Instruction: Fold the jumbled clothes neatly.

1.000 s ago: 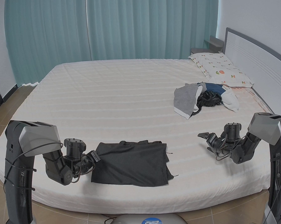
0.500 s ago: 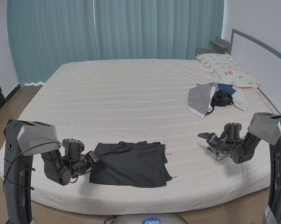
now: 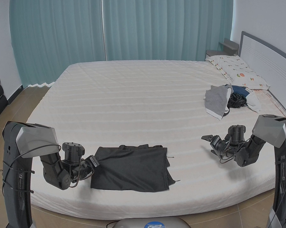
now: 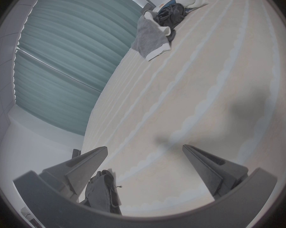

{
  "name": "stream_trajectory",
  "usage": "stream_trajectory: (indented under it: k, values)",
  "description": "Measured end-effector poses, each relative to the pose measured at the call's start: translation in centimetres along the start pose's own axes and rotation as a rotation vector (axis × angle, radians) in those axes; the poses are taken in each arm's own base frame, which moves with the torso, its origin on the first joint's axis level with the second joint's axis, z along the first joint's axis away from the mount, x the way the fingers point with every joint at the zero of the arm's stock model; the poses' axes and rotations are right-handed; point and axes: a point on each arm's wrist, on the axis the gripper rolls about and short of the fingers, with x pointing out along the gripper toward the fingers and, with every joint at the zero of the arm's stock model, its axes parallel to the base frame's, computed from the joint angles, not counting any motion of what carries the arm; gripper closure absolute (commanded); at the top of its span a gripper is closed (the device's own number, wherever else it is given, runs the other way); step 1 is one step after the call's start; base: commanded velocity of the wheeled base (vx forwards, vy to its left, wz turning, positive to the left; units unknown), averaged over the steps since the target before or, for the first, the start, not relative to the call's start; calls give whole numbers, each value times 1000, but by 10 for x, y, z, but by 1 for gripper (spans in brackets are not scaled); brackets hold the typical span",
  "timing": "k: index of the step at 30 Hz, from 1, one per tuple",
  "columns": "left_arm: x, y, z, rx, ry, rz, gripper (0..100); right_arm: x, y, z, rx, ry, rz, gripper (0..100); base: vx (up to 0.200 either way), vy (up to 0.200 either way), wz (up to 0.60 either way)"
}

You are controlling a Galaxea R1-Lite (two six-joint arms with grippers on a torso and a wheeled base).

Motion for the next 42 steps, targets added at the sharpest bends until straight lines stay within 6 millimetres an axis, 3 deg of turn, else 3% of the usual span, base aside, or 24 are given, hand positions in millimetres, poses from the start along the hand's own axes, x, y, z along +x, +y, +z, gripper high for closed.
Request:
stream_trajectory:
  k: [7,30,31,42]
  values:
    - [-4,-1,-1,1,6,3,100,0,0,0,0,0,1,0,0,200,0]
    - [-11,-4,-11,18,37,3,100,0,0,0,0,1,-1,0,0,0,0]
    - [-11,-5,-12,19,39,2,0,0,0,0,0,1,0,0,0,0,0]
    - [-13,-8,-10,19,31,-9,0,0,0,0,-1,1,0,0,0,0,0]
